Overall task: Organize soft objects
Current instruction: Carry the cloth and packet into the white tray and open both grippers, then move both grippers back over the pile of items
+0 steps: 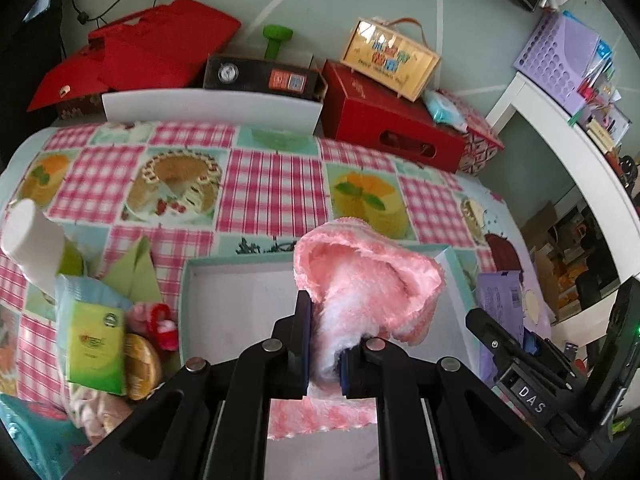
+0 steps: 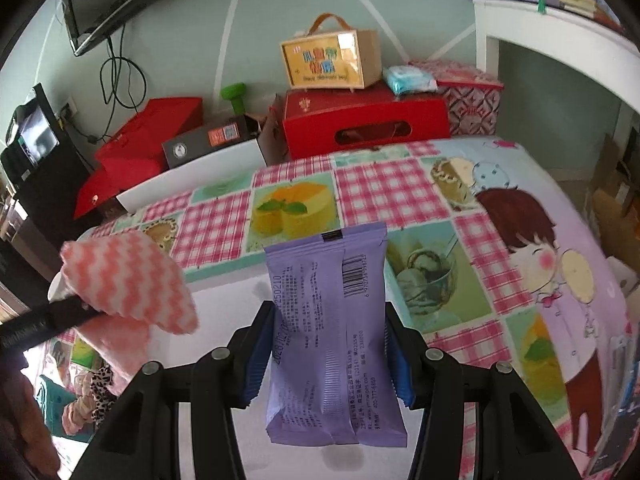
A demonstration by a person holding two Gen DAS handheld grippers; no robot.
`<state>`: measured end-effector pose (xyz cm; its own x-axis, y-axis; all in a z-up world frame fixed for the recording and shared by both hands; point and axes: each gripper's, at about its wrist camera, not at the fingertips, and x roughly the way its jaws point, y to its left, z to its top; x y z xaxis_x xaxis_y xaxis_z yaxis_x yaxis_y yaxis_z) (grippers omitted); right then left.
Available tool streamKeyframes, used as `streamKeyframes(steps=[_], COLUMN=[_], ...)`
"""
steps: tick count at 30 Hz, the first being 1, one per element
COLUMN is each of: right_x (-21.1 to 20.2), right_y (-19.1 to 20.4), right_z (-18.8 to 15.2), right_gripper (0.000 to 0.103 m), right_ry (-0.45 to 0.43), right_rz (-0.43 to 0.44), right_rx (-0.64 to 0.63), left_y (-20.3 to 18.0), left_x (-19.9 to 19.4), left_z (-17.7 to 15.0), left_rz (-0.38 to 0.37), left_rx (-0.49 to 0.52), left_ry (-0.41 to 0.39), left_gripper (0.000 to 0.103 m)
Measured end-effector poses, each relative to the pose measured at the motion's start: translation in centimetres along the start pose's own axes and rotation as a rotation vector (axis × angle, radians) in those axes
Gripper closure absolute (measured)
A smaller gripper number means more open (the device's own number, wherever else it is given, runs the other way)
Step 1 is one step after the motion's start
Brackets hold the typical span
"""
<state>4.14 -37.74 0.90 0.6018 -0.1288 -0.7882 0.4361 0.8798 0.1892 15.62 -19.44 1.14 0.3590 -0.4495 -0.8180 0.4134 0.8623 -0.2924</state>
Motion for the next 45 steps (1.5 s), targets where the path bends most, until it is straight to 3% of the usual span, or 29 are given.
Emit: streamKeyframes(steps=[9, 22, 25, 30, 32, 34, 36, 38, 45], right_x=[3.5, 4.9, 4.4, 3.6, 3.3, 2.8, 2.4, 2.2, 2.0], right_y=[1.0, 0.5, 0.7, 0.8, 0.9, 1.1, 1.3, 1.3, 1.7], right_z=[-0.4, -0.8, -0.6, -0.4, -0.3, -0.1, 0.0, 0.1, 0.1], right_gripper=[0.049, 0.049, 0.049, 0.046, 0.035, 0.033, 0.033, 0.027, 0.007], right_ry=[0.066, 0.102, 0.091, 0.071, 0.065, 0.052, 0.041, 0.034, 0.032], right_rz=[-0.013, -0.009, -0.022, -0.033, -0.036, -0.04, -0.041, -0.048, -0.106], right_rx=[-0.021, 0.006, -0.008, -0.014, -0.016, -0.024, -0.03, -0.032, -0.069], left_y=[0.8, 1.8, 2.0, 2.0, 2.0, 2.0, 2.1, 2.3, 3.2], left_x=[3.7, 6.1, 5.9, 4.7, 4.3, 3.7, 3.1, 2.6, 1.9], left_z=[-0.6, -1.3, -1.3, -1.1, -0.9, -0.8, -0.6, -0.4, -0.3], left_rz=[0.025, 0.069, 0.071, 0.061, 0.072, 0.08, 0.09, 0.114, 0.205], left_rx=[-0.019, -0.042, -0.05, -0.065, -0.067, -0.067, -0.071, -0.071, -0.068], left_ry=[0.045, 0.082, 0.084, 0.077, 0.073, 0.065, 0.043, 0.014, -0.029], left_gripper=[0.092, 0.089, 0.081, 0.053, 0.05, 0.046, 0.027, 0.016, 0.006])
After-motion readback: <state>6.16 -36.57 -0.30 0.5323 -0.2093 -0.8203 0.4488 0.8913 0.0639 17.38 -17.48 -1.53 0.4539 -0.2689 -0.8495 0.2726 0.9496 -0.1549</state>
